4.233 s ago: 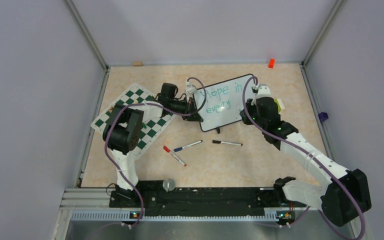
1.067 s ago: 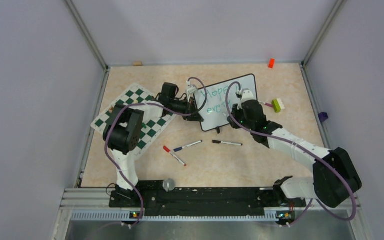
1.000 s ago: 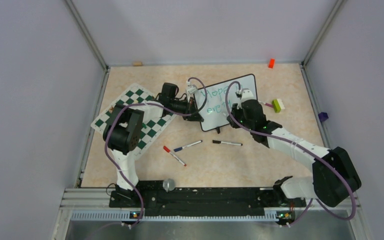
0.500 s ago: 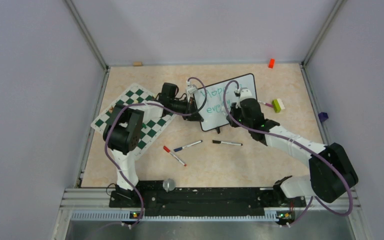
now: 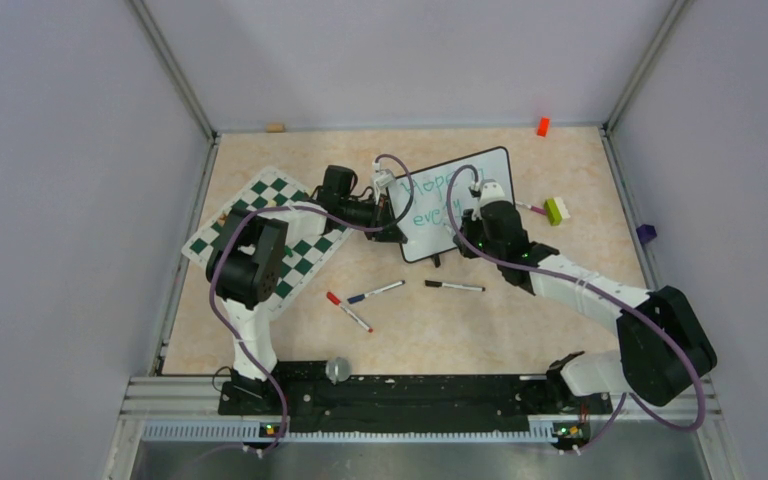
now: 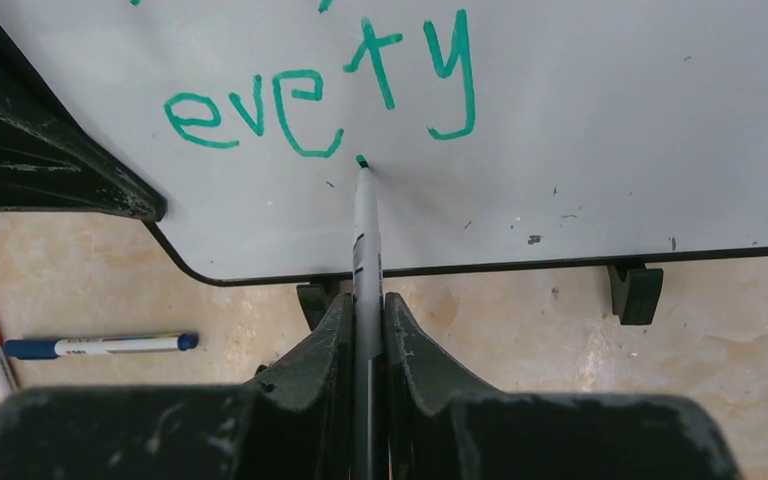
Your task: Write a sentence on the whiteboard
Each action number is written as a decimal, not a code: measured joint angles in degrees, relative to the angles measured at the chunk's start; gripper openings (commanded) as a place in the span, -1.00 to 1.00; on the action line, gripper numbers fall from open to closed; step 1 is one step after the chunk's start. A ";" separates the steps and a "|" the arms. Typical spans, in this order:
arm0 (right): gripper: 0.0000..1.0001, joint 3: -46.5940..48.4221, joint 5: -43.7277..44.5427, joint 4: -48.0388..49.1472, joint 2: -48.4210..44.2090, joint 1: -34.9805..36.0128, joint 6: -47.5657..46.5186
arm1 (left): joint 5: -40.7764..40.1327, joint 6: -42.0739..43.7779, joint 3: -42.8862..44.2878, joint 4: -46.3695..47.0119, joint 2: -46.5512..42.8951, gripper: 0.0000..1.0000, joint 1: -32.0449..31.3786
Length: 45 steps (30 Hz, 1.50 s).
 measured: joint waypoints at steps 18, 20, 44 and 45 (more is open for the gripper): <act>-1.00 -2.75 -0.17 0.35 -0.28 0.07 0.39 | 0.04 0.02 0.00 0.00 0.00 -1.00 0.00; -1.00 -2.73 -0.20 0.31 -0.28 0.07 0.39 | 0.04 0.04 0.00 0.00 0.00 -1.00 0.00; -1.00 -3.50 -0.17 -0.74 -0.92 0.07 0.42 | 0.22 0.26 0.07 -0.02 0.00 -1.00 -0.11; -1.00 -3.58 -0.17 -0.74 -0.94 0.07 0.42 | 0.22 0.26 0.07 0.00 0.00 -1.00 -0.11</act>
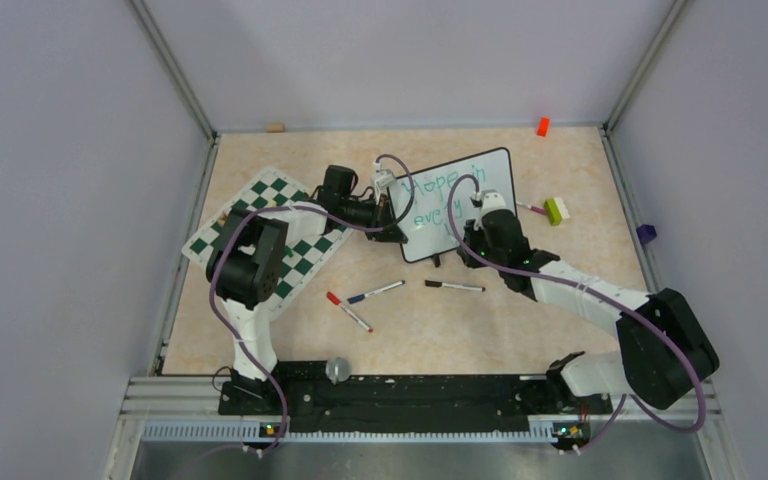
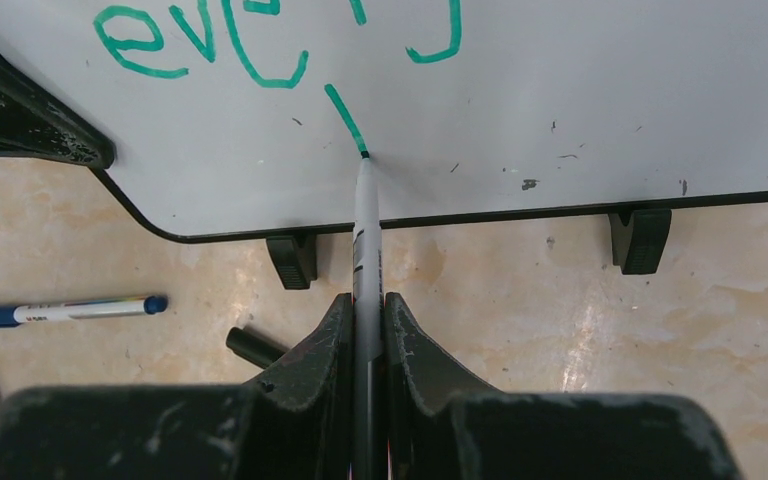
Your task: Write a sentence on the whiteboard
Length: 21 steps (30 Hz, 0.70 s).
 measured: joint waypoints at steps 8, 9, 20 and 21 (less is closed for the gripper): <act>-1.00 -1.07 0.00 -0.57 -0.11 0.00 0.02 | 0.02 0.00 0.02 -0.02 0.00 -1.00 0.00; -1.00 -1.07 0.00 -0.57 -0.11 0.00 0.00 | 0.02 0.00 0.02 -0.02 0.00 -1.00 0.00; -1.00 1.97 0.46 -2.01 0.20 0.00 -0.26 | 0.04 0.02 0.02 0.00 0.00 -1.00 0.00; -1.00 2.47 0.48 -2.05 0.20 0.00 -0.33 | 0.04 0.02 0.02 0.00 0.00 -1.00 0.00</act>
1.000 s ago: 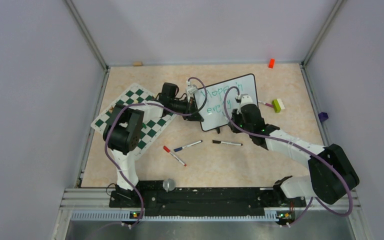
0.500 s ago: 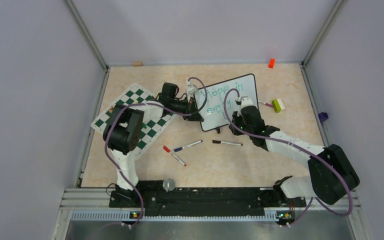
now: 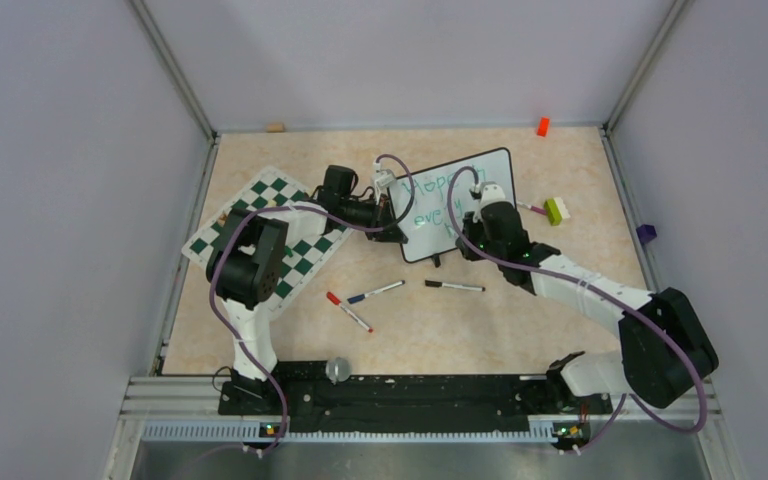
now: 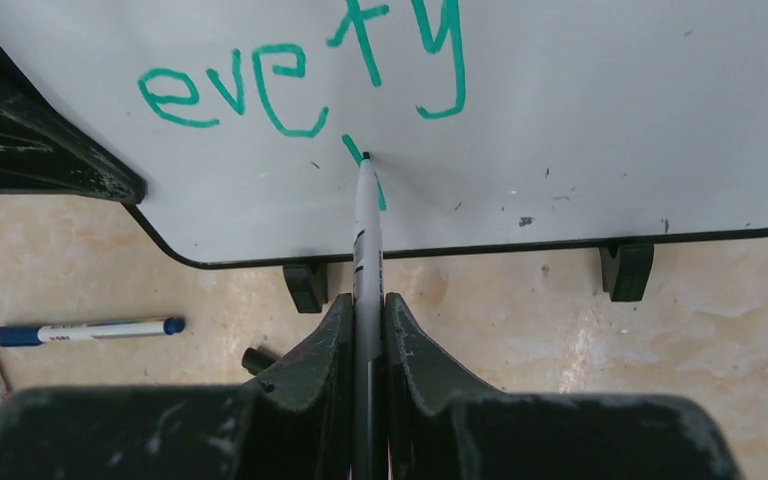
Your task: Write a sentence on the whiteboard
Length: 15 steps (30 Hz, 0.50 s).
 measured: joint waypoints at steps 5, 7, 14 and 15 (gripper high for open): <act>-1.00 1.75 0.24 0.20 0.39 0.00 -0.37 | 0.00 0.02 0.00 0.00 0.00 -1.00 0.00; -1.00 1.95 0.31 0.07 0.66 0.00 -0.39 | 0.00 0.00 0.00 -0.02 0.00 -1.00 0.00; -1.00 1.95 0.28 0.00 0.70 0.00 -0.39 | -0.02 0.00 0.00 -0.02 0.00 -1.00 0.00; -1.00 1.92 0.28 0.02 0.70 0.00 -0.37 | 0.00 0.00 0.00 -0.02 0.00 -1.00 0.00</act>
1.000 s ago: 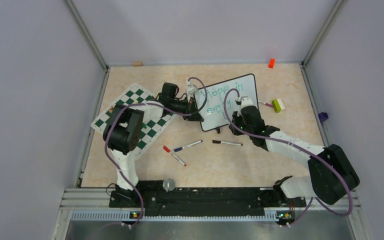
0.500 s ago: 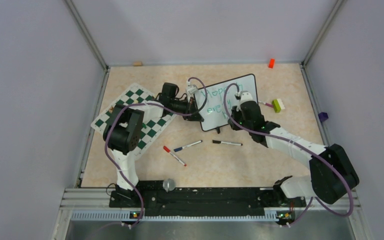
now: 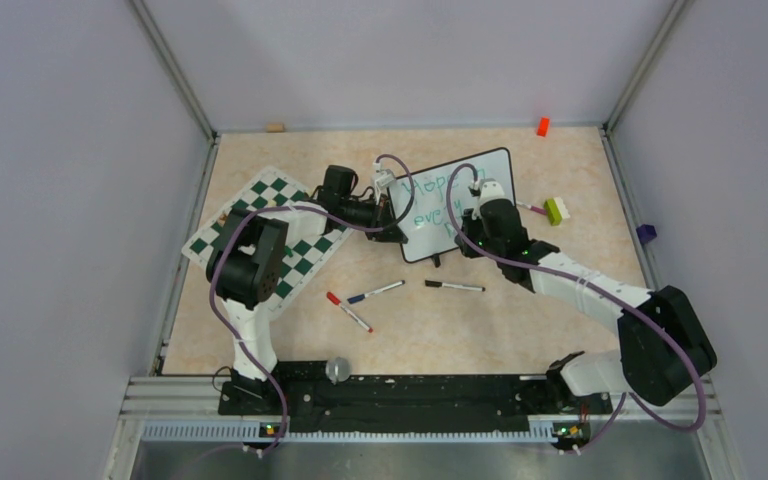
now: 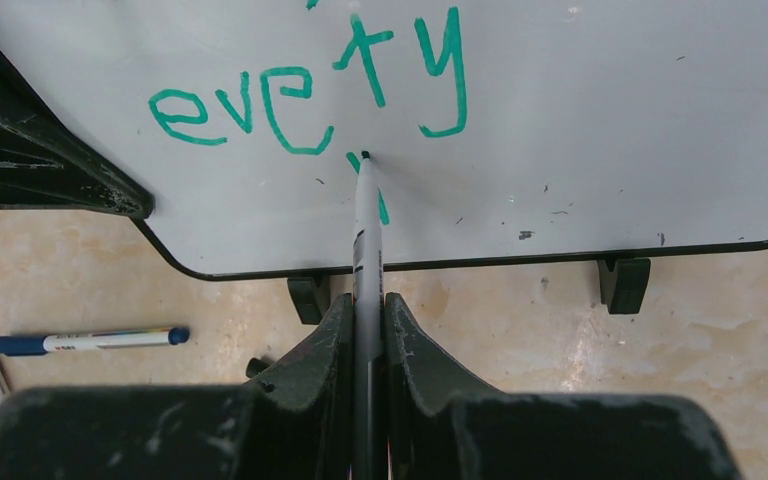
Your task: Write a sentence on the whiteboard
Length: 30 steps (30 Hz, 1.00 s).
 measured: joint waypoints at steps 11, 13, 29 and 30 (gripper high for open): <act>-1.00 -2.05 -0.83 -0.07 -0.24 0.00 0.07 | -0.02 0.00 0.00 0.00 0.00 -1.00 0.00; -1.00 -2.36 -0.83 -0.28 -0.26 0.00 0.09 | -0.02 -0.02 0.00 0.00 0.00 -1.00 0.00; -1.00 -2.08 -0.76 -0.74 -0.22 0.00 0.02 | -0.02 0.00 0.00 0.00 0.00 -1.00 0.00; -1.00 -1.77 -0.70 -1.01 -0.13 0.00 0.02 | -0.02 0.00 0.00 0.00 0.00 -1.00 0.00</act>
